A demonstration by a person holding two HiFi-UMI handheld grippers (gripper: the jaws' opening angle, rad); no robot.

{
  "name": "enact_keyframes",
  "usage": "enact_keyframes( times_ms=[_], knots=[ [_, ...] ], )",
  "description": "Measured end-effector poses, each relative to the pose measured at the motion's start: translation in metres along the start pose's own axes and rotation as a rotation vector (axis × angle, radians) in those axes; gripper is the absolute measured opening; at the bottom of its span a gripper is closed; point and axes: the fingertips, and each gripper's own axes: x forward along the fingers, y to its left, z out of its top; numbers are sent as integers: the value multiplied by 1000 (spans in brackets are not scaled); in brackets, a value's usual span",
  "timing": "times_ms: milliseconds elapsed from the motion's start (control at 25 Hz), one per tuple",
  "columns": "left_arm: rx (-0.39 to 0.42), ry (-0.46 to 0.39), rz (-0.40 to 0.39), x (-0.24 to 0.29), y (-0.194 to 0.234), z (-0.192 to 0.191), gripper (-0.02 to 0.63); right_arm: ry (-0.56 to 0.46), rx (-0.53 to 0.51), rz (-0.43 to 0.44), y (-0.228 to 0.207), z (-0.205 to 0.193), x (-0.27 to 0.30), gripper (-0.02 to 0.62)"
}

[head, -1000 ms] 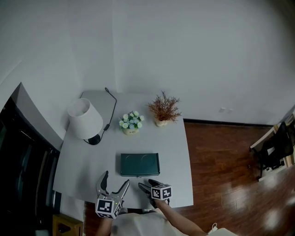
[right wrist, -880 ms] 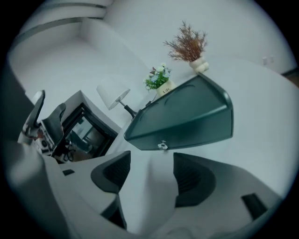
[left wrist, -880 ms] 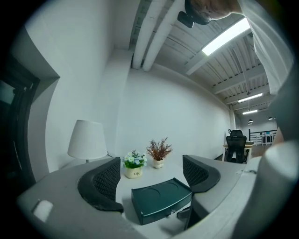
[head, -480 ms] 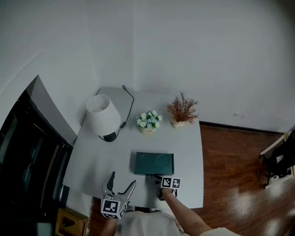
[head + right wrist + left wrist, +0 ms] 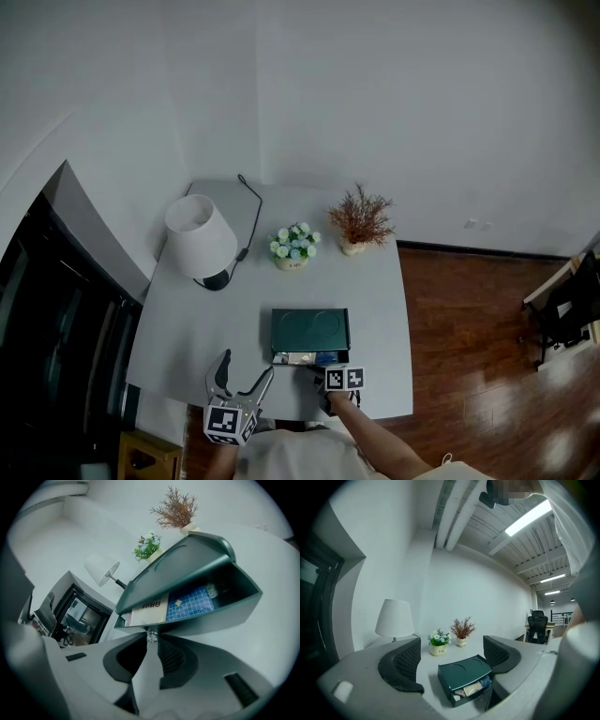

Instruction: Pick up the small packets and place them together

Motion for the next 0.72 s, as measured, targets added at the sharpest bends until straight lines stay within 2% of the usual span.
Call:
enact_keyframes(
  times_ms=[400, 600, 720],
  knots=[
    [-10, 15, -63, 8, -14, -9, 399, 85, 2, 1, 9, -69, -23, 66],
    [-8, 22, -86, 10, -19, -12, 399, 99, -16, -16, 9, -76, -27, 66],
    [-9, 22, -97, 9, -21, -12, 399, 97, -82, -36, 9, -78, -28, 66]
  ],
)
